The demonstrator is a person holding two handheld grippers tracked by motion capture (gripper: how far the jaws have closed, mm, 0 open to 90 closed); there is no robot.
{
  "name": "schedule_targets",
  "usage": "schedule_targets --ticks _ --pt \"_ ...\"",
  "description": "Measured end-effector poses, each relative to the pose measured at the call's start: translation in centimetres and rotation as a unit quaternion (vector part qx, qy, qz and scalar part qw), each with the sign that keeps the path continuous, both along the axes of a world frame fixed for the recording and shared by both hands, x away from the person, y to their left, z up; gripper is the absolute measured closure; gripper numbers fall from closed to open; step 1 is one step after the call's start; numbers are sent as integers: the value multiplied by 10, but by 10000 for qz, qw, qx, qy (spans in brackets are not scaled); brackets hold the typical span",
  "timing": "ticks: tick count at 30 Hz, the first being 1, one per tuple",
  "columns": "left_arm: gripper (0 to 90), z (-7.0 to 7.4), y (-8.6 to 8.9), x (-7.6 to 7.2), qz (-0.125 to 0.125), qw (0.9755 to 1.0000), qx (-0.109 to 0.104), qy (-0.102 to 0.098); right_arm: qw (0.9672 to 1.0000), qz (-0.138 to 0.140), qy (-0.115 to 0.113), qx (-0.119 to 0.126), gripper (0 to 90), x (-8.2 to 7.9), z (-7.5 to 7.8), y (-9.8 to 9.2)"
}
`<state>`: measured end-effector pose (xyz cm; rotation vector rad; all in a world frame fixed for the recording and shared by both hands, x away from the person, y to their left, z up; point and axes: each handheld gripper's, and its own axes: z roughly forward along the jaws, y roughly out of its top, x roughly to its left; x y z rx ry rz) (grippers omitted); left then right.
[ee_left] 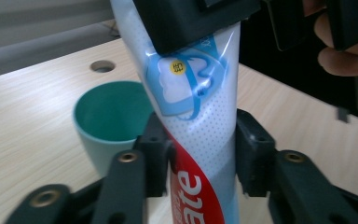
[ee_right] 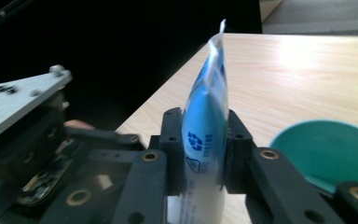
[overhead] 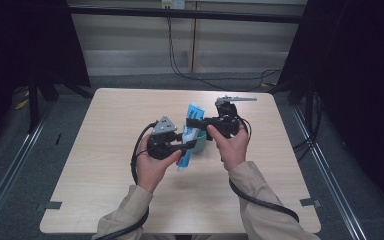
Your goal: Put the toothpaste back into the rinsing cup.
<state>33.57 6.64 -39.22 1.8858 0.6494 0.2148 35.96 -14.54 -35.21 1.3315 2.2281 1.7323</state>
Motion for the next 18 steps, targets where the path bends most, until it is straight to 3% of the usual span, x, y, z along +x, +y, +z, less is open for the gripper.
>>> schedule_targets --ticks 1,4,5,12,16,18 --pt "517 2 3 1 -131 9999 -55 81 10000 3 -87 9 761 -1 5 -1" --pt "437 1 8 1 -130 9999 69 61 9997 -13 -241 -31 762 -2 10 -3" --pt "395 -1 15 1 -151 9999 17 70 9995 8 -308 -23 762 -1 14 -6" --pt "340 -14 27 -2 -271 9990 303 210 9986 -71 -514 21 762 -2 23 -18" --pt "331 -30 36 -2 -260 9979 341 478 9981 -98 -611 -25 762 -1 28 -22" --pt "324 -38 40 -3 -226 9971 477 554 9981 -117 -609 -19 762 1 28 -24"
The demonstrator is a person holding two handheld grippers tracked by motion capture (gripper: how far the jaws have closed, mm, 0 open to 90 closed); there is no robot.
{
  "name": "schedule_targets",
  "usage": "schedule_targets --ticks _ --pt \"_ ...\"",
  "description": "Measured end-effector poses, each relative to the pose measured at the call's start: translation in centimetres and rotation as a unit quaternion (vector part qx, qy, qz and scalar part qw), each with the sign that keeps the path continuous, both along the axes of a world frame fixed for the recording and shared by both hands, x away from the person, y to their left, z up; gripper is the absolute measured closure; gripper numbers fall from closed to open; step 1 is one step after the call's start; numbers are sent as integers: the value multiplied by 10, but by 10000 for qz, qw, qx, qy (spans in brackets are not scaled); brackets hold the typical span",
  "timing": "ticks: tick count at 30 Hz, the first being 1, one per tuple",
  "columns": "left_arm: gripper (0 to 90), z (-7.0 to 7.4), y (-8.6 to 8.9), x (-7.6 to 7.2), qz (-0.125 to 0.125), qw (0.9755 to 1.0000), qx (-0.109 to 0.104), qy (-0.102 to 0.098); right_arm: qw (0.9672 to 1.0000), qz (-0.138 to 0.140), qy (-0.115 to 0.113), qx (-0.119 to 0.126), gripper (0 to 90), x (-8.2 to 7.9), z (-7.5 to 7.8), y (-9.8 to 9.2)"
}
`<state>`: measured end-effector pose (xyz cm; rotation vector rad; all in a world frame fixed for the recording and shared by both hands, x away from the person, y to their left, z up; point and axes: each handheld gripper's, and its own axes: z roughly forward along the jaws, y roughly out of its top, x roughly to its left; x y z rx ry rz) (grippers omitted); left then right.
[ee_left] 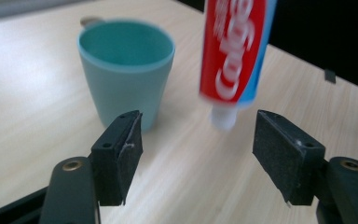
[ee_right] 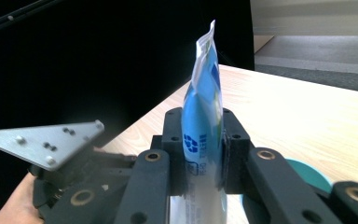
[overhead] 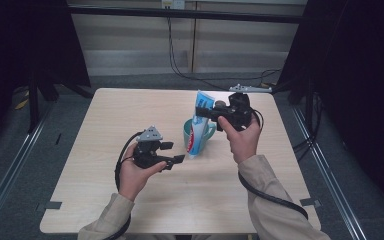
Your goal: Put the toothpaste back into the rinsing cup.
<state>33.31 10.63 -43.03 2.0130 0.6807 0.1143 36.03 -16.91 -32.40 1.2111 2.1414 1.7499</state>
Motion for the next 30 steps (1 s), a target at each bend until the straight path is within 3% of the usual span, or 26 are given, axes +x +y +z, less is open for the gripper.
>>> schedule_targets --ticks 11,23,30 --pt "317 -38 19 -1 121 9988 307 363 9998 -19 -194 28 761 7 10 -5" --pt "306 -55 25 -1 180 9975 552 410 9994 -132 -320 -6 761 16 20 -9" --pt "297 -60 26 0 185 9974 548 424 9990 -205 -407 42 760 20 26 -13"
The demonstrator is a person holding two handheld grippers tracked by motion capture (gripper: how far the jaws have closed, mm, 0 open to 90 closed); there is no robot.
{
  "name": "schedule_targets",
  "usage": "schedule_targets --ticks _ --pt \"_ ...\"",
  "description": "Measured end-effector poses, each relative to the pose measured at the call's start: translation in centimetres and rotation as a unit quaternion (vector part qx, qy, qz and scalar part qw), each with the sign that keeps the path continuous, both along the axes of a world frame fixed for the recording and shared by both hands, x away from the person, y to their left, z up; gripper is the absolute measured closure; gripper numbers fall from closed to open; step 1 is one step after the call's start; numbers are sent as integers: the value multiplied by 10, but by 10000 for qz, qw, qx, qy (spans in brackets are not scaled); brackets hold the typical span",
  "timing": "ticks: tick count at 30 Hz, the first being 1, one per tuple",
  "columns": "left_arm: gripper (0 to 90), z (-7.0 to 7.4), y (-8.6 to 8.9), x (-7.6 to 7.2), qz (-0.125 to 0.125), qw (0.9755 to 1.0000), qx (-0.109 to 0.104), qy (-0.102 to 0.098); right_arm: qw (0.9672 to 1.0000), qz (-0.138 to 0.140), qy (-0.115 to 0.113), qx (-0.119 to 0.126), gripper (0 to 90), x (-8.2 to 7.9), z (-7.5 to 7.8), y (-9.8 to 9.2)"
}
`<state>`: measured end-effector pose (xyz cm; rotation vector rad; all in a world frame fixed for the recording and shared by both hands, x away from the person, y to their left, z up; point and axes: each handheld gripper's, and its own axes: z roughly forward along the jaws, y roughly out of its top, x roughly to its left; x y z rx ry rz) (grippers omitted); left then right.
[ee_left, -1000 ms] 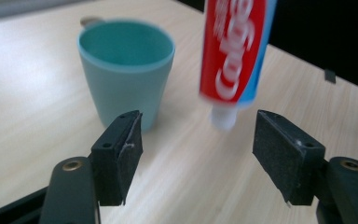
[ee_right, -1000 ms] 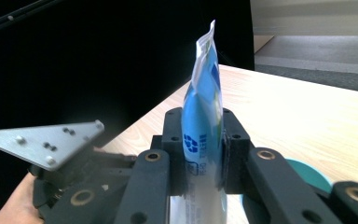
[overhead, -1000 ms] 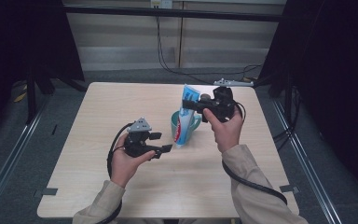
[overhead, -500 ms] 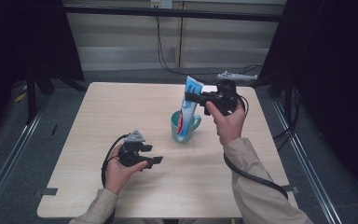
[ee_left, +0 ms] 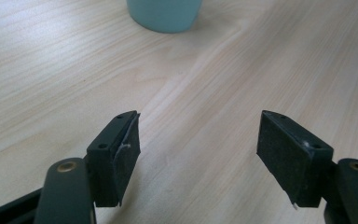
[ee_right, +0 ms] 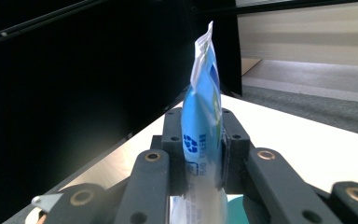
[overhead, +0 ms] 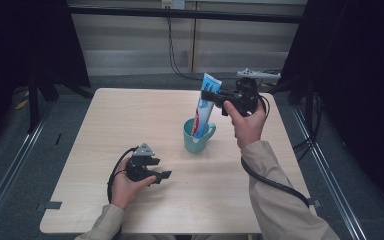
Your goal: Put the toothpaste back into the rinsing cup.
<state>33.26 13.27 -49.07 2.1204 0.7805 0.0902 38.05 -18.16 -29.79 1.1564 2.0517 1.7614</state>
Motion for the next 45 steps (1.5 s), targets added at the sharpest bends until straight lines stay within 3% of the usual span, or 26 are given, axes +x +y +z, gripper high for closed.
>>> schedule_targets --ticks 9,16,29,45 --pt "289 -4 -1 -1 -16 9997 159 -175 9998 -153 -82 16 760 9 3 -4" --pt "274 -5 1 -1 9 9994 217 -259 9998 -206 -13 28 759 16 1 -4" --pt "271 -16 6 -3 -24 9993 275 -241 9992 -371 4 -124 758 28 -13 -1" --pt "233 -19 1 -8 -231 9961 584 -622 9981 -587 31 -203 757 41 -30 7"
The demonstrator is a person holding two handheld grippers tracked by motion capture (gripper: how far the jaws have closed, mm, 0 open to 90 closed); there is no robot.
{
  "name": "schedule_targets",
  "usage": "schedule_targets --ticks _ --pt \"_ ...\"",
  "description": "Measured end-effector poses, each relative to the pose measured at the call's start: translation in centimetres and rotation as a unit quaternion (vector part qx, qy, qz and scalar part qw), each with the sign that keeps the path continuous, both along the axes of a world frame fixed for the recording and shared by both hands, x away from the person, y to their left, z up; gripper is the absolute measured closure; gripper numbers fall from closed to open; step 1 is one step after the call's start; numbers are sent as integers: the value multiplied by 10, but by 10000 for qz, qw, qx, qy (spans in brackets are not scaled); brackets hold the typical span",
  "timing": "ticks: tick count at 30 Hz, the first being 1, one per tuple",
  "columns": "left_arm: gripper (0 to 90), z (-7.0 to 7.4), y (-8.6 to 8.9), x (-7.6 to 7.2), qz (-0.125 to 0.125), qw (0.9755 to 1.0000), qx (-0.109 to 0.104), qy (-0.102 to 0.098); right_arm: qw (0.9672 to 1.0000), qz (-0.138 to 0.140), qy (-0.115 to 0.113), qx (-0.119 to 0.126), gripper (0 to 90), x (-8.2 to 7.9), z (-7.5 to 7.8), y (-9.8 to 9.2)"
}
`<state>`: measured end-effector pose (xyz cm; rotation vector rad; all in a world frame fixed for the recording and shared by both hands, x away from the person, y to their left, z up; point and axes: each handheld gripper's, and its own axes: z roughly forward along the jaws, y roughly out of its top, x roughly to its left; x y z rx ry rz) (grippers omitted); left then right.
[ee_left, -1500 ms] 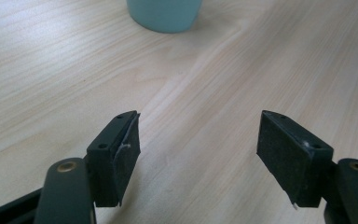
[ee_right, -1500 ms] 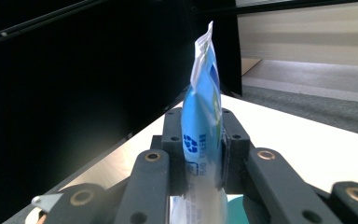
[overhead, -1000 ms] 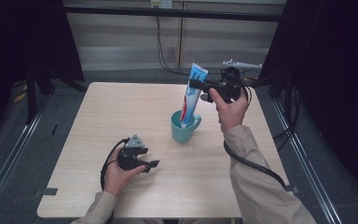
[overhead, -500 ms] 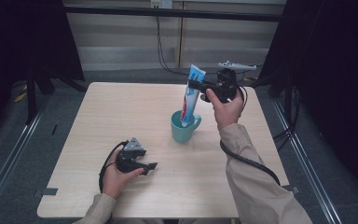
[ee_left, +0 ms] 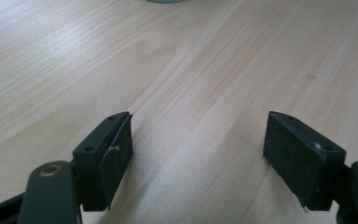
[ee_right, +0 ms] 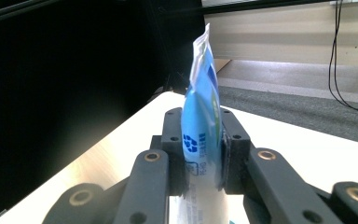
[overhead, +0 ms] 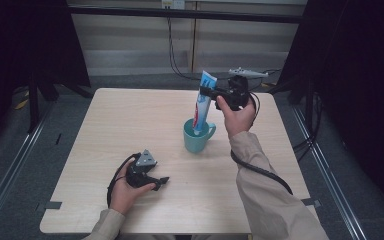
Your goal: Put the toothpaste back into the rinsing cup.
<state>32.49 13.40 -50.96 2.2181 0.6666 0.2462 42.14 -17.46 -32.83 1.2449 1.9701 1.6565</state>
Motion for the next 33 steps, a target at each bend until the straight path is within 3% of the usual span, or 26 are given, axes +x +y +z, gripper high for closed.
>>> schedule_targets --ticks 33 --pt "167 -1 -2 -1 -65 9999 83 -7 9996 -170 181 -133 753 4 -45 7"
